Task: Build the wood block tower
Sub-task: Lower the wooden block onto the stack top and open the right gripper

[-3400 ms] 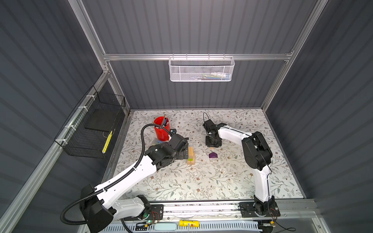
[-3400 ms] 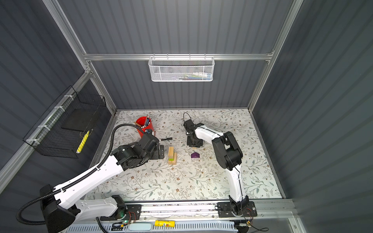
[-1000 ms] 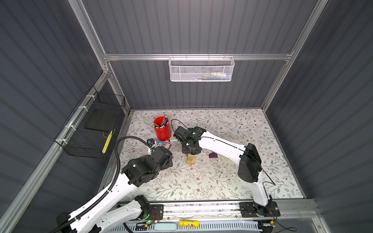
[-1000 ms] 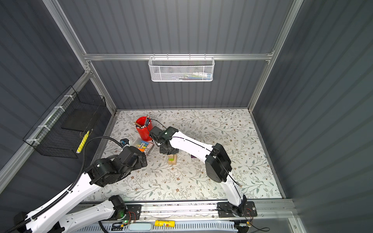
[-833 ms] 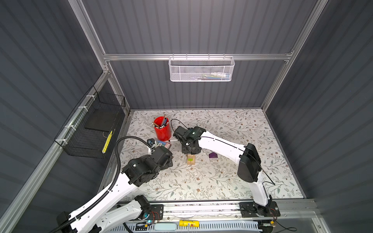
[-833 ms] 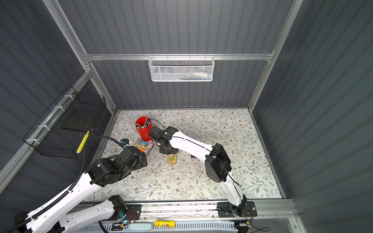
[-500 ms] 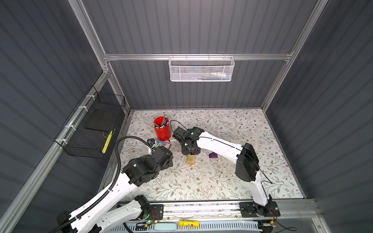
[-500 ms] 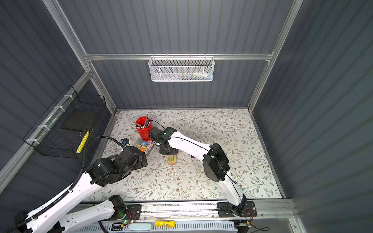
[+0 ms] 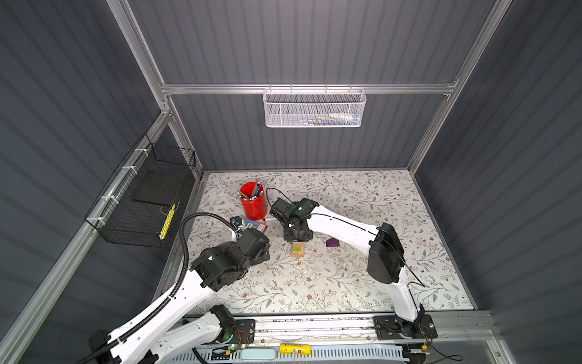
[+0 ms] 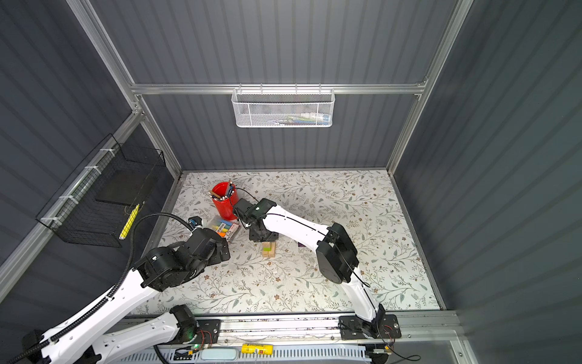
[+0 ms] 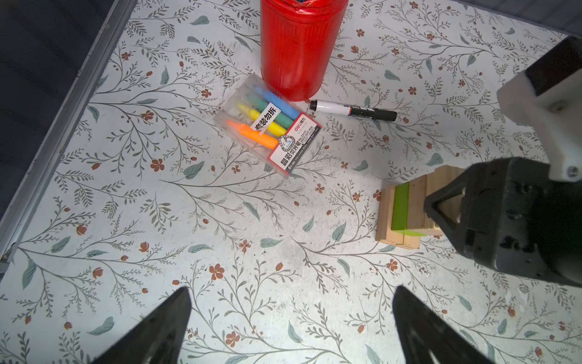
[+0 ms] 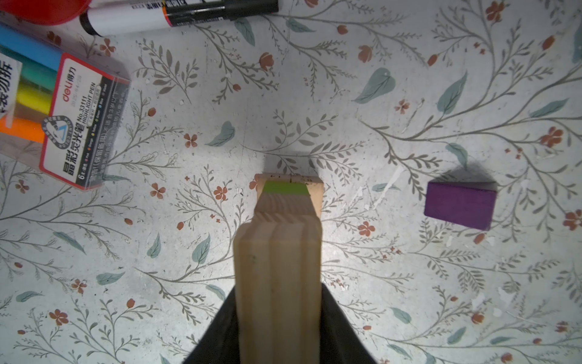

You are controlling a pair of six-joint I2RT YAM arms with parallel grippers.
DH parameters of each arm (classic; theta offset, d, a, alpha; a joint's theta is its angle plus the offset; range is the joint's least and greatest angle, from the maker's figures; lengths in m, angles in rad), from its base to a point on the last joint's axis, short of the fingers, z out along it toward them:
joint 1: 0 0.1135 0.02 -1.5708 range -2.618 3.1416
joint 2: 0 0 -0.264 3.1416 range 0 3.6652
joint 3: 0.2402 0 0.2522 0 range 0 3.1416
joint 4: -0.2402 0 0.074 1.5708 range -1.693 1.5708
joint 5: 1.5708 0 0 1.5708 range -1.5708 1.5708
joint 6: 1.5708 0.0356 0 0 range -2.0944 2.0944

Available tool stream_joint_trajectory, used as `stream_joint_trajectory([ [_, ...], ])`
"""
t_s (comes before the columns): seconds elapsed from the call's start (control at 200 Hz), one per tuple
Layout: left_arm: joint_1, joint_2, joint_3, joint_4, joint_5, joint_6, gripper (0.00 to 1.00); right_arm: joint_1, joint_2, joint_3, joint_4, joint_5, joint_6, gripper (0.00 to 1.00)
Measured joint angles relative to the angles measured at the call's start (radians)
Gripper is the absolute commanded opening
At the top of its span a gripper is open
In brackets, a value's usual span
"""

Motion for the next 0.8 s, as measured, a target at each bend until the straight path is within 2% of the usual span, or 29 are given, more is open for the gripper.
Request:
stream_joint_trajectory([
  [0.405,0.000,0.005,0.000,0.000,0.000,0.000,1.00,-0.002,0.000,0.000,0.000,-0.004,0.000,0.40],
  [0.62,0.000,0.006,0.000,0.000,0.000,0.000,1.00,-0.002,0.000,0.000,0.000,-0.006,0.002,0.48],
  [0.801,0.000,0.011,0.000,0.001,0.000,0.000,1.00,-0.010,0.000,0.000,0.000,-0.006,0.001,0.48],
])
